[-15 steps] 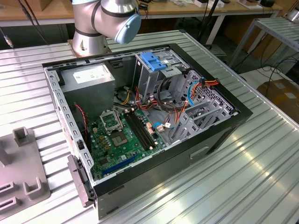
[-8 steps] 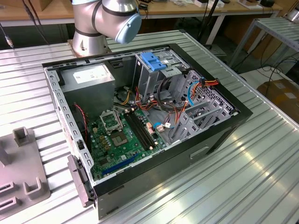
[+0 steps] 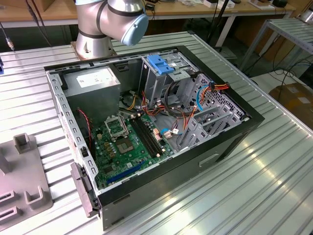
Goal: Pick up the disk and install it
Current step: 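Pick up the disk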
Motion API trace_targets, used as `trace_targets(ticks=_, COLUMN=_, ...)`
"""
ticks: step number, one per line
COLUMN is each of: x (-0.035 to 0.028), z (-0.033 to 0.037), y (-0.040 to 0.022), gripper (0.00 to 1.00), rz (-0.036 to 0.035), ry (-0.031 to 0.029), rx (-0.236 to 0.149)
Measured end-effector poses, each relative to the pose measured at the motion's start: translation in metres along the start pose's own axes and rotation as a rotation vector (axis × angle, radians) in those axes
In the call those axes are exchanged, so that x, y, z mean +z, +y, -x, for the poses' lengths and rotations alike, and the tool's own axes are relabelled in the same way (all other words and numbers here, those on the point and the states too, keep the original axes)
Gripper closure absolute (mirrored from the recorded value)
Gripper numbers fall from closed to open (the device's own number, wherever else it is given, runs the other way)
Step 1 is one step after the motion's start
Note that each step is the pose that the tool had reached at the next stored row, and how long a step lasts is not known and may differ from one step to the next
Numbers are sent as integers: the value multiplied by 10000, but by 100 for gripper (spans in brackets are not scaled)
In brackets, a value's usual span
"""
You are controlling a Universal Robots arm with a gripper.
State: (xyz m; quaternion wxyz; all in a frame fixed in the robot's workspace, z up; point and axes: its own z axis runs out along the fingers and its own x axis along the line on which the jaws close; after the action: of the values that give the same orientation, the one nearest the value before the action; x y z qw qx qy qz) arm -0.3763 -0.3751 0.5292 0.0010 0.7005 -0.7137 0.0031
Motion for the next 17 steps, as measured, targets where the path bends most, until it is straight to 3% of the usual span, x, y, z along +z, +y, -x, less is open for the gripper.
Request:
trace_targets(ticks=9, x=5, z=2, y=-137, gripper=63, rz=0, ry=0, rx=0)
trace_targets(ticks=17, x=11, z=6, y=-317, gripper=63, rz=0, ry=0, rx=0)
